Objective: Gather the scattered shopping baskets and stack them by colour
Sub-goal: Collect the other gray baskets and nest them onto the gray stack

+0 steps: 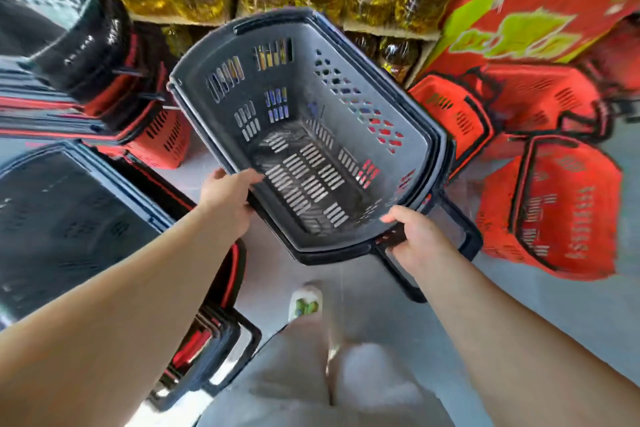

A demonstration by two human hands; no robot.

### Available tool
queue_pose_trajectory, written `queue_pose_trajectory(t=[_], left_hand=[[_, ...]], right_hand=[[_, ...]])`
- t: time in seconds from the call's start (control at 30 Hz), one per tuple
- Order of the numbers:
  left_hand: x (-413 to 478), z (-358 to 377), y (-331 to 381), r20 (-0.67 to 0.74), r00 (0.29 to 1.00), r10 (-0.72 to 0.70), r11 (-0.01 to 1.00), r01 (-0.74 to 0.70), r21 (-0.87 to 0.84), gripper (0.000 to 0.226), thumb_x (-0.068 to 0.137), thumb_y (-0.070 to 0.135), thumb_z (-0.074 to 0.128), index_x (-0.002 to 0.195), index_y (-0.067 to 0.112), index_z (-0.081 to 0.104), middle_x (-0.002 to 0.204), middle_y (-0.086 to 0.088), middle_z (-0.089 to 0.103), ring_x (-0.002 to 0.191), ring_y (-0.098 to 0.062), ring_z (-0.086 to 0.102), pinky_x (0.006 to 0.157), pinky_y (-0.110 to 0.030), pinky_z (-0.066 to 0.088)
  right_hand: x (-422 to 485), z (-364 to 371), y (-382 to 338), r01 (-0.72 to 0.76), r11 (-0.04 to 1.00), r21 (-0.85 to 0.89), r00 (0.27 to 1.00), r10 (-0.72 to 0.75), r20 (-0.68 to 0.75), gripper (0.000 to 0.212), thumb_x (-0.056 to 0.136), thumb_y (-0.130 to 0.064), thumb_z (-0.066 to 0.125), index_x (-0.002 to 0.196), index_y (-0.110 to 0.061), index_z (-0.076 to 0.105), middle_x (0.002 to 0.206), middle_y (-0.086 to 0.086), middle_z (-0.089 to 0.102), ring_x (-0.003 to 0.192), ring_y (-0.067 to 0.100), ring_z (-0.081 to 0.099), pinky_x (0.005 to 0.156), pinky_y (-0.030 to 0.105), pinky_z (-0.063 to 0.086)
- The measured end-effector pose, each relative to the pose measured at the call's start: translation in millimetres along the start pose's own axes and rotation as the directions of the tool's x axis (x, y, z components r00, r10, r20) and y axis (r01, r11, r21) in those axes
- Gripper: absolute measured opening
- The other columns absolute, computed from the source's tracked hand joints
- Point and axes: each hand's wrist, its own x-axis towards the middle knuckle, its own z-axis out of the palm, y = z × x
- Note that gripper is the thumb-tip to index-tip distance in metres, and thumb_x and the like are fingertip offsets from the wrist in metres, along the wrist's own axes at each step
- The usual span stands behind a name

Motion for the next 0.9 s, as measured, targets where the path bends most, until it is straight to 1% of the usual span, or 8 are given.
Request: queue_pose_trajectory(t=[0.13,0.23,0.33,0.5,0.6,0.7,0.8,0.9], left_hand=[[-57,-7,-1,0.126,0.990,-0.060,0.995,0.050,0.084,0.023,0.078,-0.005,0.062,0.098,0.006,0.059,0.083,-0.010,0.063,0.068,-0.023,0.062,0.058,-0.031,0.054],[-96,-15,-8,0.213,0.976,-0.035,0.999,0.029,0.035,0.034,0.076,-0.012,0.055,0.099,0.013,0.053,0.090,-0.015,0.064,0.080,-0.032,0.065,0.074,-0.054,0.057],[-136,-23,-15,0.293,0.955,0.052,0.996,-0.026,-0.091,0.043,0.073,-0.017,0.044,0.096,0.019,0.049,0.097,-0.016,0.067,0.088,-0.038,0.068,0.076,-0.066,0.052],[-198,-48,-23,0.320,0.924,0.208,0.957,-0.124,-0.263,0.051,0.069,-0.017,0.043,0.081,0.032,0.047,0.076,-0.009,0.075,0.074,-0.030,0.073,0.065,-0.053,0.056],[-226,-72,-22,0.299,0.919,0.257,0.943,-0.171,-0.286,0.057,0.068,-0.018,0.043,0.102,0.027,0.053,0.094,-0.013,0.070,0.086,-0.035,0.070,0.075,-0.061,0.054],[-250,-109,-19,0.259,0.927,0.271,0.935,-0.190,-0.299,0.071,0.072,-0.019,0.043,0.128,0.026,0.042,0.107,-0.013,0.063,0.086,-0.032,0.066,0.079,-0.058,0.053],[-263,-144,-14,0.217,0.933,0.288,0.920,-0.207,-0.332,0.054,0.076,-0.018,0.038,0.099,0.030,0.045,0.100,-0.012,0.059,0.081,-0.029,0.062,0.072,-0.052,0.056],[-265,-191,-8,0.170,0.939,0.298,0.909,-0.224,-0.353,0.049,0.077,-0.018,0.036,0.091,0.029,0.044,0.096,-0.011,0.059,0.078,-0.028,0.062,0.070,-0.048,0.056]], right_hand=[[-47,2,-12,0.091,0.992,0.086,0.993,-0.097,0.064,0.023,0.075,0.009,0.044,0.060,-0.008,0.048,0.041,0.001,0.052,0.036,0.016,0.055,0.038,0.021,0.047],[-80,0,-17,0.136,0.984,0.114,0.982,-0.149,0.118,0.037,0.078,0.009,0.041,0.047,-0.010,0.050,0.036,-0.001,0.049,0.032,0.013,0.052,0.037,0.018,0.044],[-116,-11,-14,0.156,0.975,0.157,0.967,-0.183,0.178,0.054,0.079,0.009,0.040,0.030,-0.011,0.052,0.034,0.002,0.049,0.031,0.016,0.053,0.040,0.022,0.049],[-176,-28,1,0.188,0.971,0.151,0.945,-0.220,0.240,0.039,0.079,0.008,0.040,0.044,-0.005,0.051,0.037,0.006,0.050,0.034,0.019,0.054,0.046,0.026,0.051],[-205,-24,17,0.195,0.973,0.127,0.923,-0.226,0.312,0.035,0.080,0.007,0.038,0.049,-0.003,0.051,0.039,0.007,0.053,0.035,0.019,0.057,0.048,0.026,0.052],[-233,-11,34,0.197,0.974,0.112,0.906,-0.225,0.358,0.029,0.078,0.007,0.040,0.053,-0.004,0.052,0.042,0.007,0.055,0.037,0.020,0.058,0.047,0.025,0.052],[-249,13,52,0.228,0.972,0.050,0.894,-0.230,0.385,0.023,0.078,0.007,0.041,0.061,-0.007,0.048,0.041,0.004,0.053,0.039,0.018,0.056,0.051,0.026,0.048],[-263,46,81,0.235,0.972,0.012,0.883,-0.219,0.415,0.022,0.078,0.007,0.041,0.062,-0.008,0.045,0.043,0.004,0.051,0.046,0.020,0.053,0.056,0.030,0.044]])
